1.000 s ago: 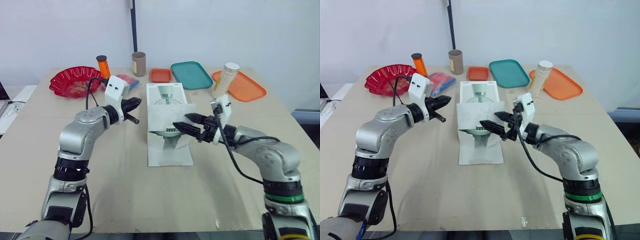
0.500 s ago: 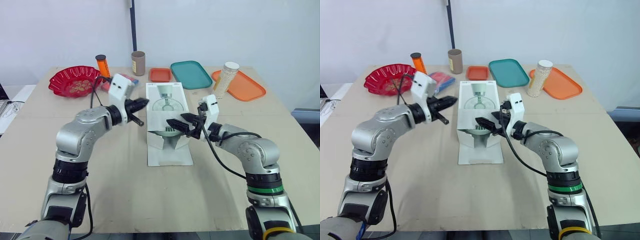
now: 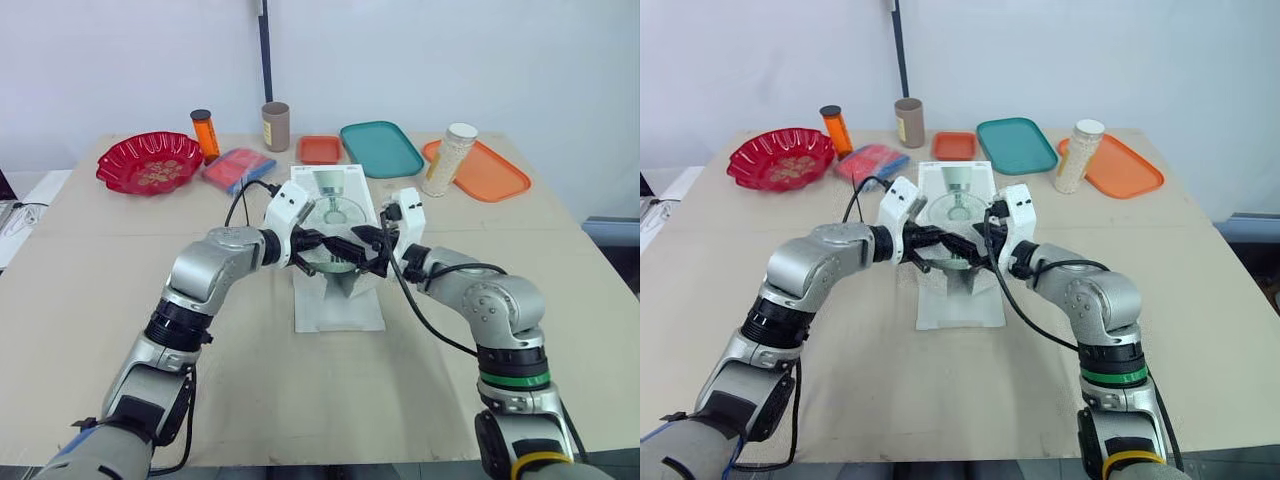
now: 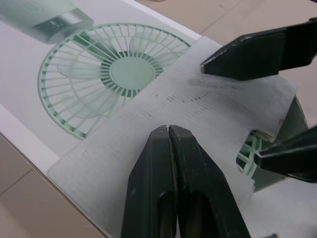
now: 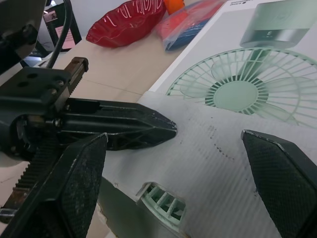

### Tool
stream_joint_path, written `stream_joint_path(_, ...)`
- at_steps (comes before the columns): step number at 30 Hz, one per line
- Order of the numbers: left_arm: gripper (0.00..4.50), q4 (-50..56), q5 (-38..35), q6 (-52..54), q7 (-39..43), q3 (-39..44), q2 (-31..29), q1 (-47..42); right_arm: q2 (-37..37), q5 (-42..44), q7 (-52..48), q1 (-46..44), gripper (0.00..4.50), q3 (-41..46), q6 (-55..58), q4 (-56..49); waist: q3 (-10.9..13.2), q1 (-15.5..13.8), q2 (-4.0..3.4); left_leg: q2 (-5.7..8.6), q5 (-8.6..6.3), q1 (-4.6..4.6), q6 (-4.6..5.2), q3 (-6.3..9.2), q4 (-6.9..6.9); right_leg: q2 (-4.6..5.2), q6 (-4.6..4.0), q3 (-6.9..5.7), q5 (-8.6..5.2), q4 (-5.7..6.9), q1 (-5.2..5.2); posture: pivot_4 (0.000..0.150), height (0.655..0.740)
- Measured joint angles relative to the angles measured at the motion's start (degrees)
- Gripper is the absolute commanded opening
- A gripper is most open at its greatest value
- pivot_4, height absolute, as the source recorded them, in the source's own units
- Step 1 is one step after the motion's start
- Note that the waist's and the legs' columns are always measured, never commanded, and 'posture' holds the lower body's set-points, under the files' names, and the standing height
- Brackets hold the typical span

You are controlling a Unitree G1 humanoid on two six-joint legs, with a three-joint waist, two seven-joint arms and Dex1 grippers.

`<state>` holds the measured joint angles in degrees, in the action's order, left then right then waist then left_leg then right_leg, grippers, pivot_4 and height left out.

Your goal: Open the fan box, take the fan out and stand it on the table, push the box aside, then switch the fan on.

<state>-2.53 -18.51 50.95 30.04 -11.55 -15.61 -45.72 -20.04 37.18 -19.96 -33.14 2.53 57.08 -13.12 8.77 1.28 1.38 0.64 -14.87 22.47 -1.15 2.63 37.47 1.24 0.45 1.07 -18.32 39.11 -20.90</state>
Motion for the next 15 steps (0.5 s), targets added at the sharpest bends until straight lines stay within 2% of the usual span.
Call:
stream_joint_path(5,0.11,-2.1,0.8,-1.6,0.6,-0.2,1.2,-0.7,-4.9,0.0,0.0,3.4,4.42,0.9,0.2,-11.0,0.0,-0.1,0.0,0.02,0.0,0.01,0.0,0.02,0.01,0.01,0.01,-0.01,0.0,0.0,0.02,0.15,0.7382)
stream_joint_path(10,0.11,-2.5,1.1,-1.7,1.8,-0.2,1.0,-0.9,-9.7,2.2,-0.8,11.0,4.42,1.6,2.5,-24.3,0.0,-0.1,0.0,0.02,0.0,0.02,0.0,0.02,0.01,0.0,0.03,-0.01,-0.01,-0.01,0.02,0.15,0.7382)
stream_joint_path(12,0.11,-2.5,1.2,-1.6,1.8,-0.2,1.0,-0.9,-9.8,2.4,-0.8,12.0,4.42,1.4,2.6,-25.6,0.0,0.0,0.0,0.02,0.02,0.0,0.03,0.02,0.01,-0.01,0.04,0.0,0.0,-0.01,0.03,0.15,0.7382)
stream_joint_path(15,0.11,-2.5,1.2,-1.0,1.8,0.0,1.0,-0.9,-10.0,2.0,-0.8,13.3,3.68,-0.8,2.6,-26.8,0.0,0.0,-0.01,0.01,0.02,-0.01,0.04,0.03,0.01,-0.03,0.04,0.0,0.0,0.0,0.03,0.15,0.7382)
